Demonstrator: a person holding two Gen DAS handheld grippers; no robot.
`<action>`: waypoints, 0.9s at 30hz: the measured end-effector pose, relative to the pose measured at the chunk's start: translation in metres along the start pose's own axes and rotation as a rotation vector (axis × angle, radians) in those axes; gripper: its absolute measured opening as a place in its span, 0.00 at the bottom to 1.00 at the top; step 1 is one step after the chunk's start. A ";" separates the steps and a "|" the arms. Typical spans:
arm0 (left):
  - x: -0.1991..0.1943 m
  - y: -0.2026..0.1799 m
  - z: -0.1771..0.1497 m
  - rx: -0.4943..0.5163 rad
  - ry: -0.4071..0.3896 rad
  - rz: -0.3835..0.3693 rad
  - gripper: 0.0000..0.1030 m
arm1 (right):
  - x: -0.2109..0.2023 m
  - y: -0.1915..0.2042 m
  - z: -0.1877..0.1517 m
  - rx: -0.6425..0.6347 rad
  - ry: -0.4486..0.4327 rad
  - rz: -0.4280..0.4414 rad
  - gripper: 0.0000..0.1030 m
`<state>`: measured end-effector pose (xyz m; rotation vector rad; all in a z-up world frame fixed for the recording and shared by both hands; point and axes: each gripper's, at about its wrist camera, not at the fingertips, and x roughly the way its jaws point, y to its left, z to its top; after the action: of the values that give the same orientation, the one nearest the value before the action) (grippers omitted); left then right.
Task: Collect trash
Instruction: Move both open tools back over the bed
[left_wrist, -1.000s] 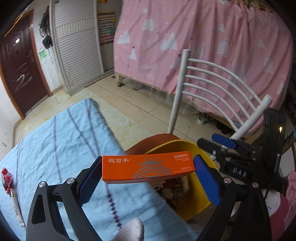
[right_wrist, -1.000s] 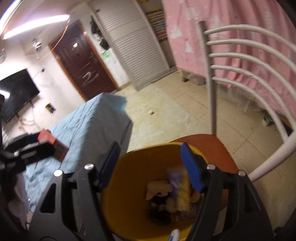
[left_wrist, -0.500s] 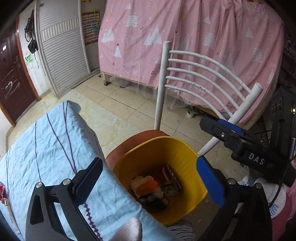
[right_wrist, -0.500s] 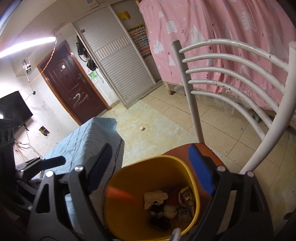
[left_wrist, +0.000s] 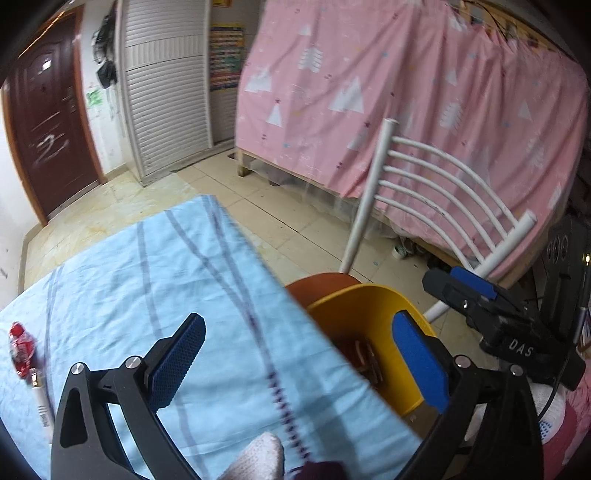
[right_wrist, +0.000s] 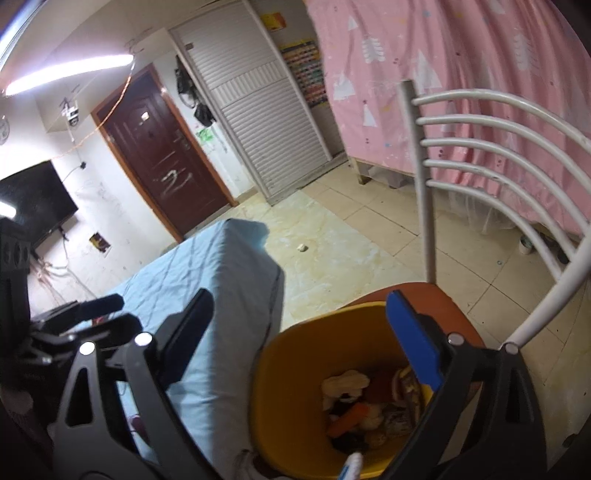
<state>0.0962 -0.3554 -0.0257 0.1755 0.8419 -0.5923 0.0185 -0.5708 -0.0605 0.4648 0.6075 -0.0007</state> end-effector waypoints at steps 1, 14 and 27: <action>-0.004 0.008 -0.001 -0.006 -0.007 0.012 0.89 | 0.002 0.004 0.000 -0.005 0.005 0.005 0.89; -0.048 0.123 -0.013 -0.156 -0.060 0.124 0.89 | 0.037 0.112 -0.012 -0.167 0.092 0.081 0.92; -0.071 0.216 -0.033 -0.271 -0.074 0.213 0.89 | 0.075 0.212 -0.036 -0.312 0.191 0.145 0.93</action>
<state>0.1584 -0.1349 -0.0124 -0.0048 0.8107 -0.2799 0.0889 -0.3559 -0.0384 0.2061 0.7454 0.2751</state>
